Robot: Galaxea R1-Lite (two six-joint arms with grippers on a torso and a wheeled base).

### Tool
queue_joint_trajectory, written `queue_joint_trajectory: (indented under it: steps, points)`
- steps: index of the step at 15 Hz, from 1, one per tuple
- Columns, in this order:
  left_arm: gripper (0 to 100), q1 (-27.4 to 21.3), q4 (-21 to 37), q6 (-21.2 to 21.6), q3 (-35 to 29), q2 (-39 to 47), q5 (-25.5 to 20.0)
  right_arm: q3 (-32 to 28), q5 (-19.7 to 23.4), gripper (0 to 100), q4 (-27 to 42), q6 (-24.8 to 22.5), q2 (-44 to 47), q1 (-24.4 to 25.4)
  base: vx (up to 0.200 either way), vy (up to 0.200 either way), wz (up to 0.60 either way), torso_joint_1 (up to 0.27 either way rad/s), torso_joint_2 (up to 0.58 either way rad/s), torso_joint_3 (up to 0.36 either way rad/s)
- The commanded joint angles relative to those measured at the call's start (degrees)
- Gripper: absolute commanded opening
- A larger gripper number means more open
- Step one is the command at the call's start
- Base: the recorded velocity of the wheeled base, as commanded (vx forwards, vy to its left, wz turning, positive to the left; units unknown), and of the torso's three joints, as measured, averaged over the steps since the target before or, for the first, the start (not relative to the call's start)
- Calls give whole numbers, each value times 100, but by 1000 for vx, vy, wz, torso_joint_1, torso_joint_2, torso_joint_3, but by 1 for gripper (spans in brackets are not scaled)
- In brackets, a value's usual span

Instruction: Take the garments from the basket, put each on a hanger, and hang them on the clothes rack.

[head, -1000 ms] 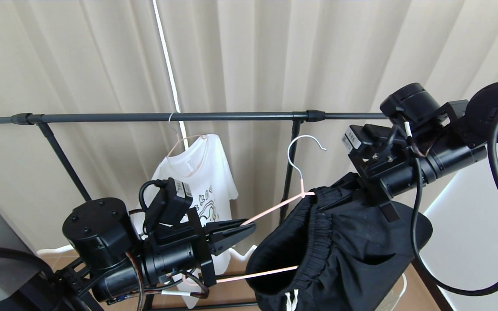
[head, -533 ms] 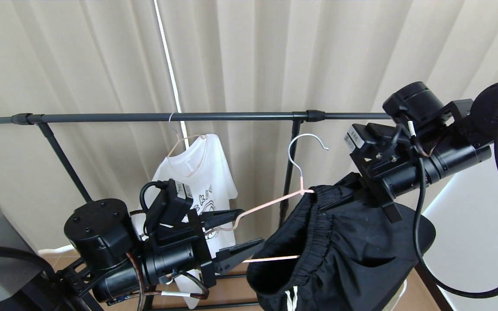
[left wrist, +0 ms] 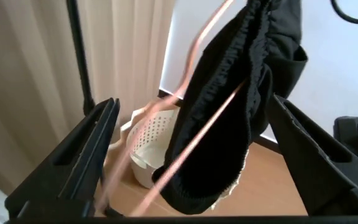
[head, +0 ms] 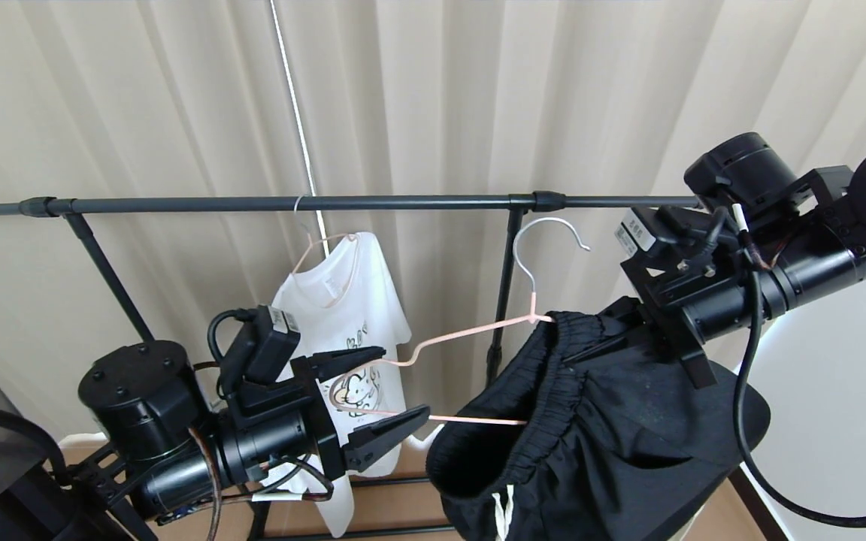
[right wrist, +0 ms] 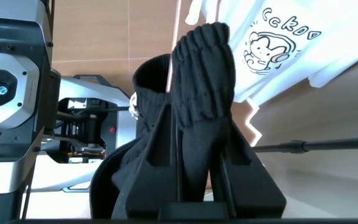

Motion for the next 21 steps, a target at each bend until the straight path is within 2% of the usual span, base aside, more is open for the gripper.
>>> queue_joint_trajectory:
  steps: [1, 3, 5, 7, 8, 9, 11, 13, 15, 17, 18, 19, 21]
  points:
    - [100, 208, -6, -17, 156, -315, 32, 9, -11, 0, -11, 14, -92, -7, 0, 0, 0, 0, 0, 0]
    - [100, 331, -6, -26, 271, -376, 199, 1, -11, 0, -11, 22, -100, -95, 0, 0, 0, 0, 0, 0]
    - [100, 410, -6, -35, 341, -420, 612, 18, -46, 0, -20, 49, -180, -139, 0, 0, 0, 0, 0, 0]
    - [100, 419, -6, -228, 341, -570, 1087, 361, -239, 0, -195, 57, -487, -139, 0, 0, 0, 0, 0, 0]
    - [100, 410, 293, -316, 279, -763, 1219, 765, -450, 0, -626, 66, -689, -130, 0, 0, 0, 0, 0, 0]
    - [100, 419, 1049, -342, 148, -1088, 1263, 1275, -696, 0, -1320, 101, -891, -130, 0, 0, 0, 0, 0, 0]
    - [100, 410, 2824, -527, -362, -1774, 1280, 2312, -863, 0, -2718, 277, -1182, -112, 0, 0, 0, 0, 0, 0]
    - [100, 366, 4160, -764, -775, -2081, 1280, 3200, -1013, 0, -3773, 295, -1472, -112, 0, 0, 0, 0, 0, 0]
    - [100, 269, 4784, -773, -863, -2064, 1289, 3903, -1013, 0, -4625, 304, -1691, -139, 0, 0, 0, 0, 0, 0]
    - [100, -91, 5329, -790, -942, -1853, 1720, 4457, -1013, 0, -5258, 304, -1867, -139, 0, 0, 0, 0, 0, 0]
    - [100, -469, 5628, -896, -1136, -1563, 2221, 4588, -1021, 0, -5601, 304, -1885, -139, 0, 0, 0, 0, 0, 0]
    - [100, -741, 5725, -1081, -1320, -1299, 2493, 4624, -1013, 0, -5724, 312, -1885, -139, 0, 0, 0, 0, 0, 0]
    - [100, -1137, 5786, -1204, -1558, -816, 2792, 4632, -1013, 0, -5750, 532, -1885, -139, 0, 0, 0, 0, 0, 0]
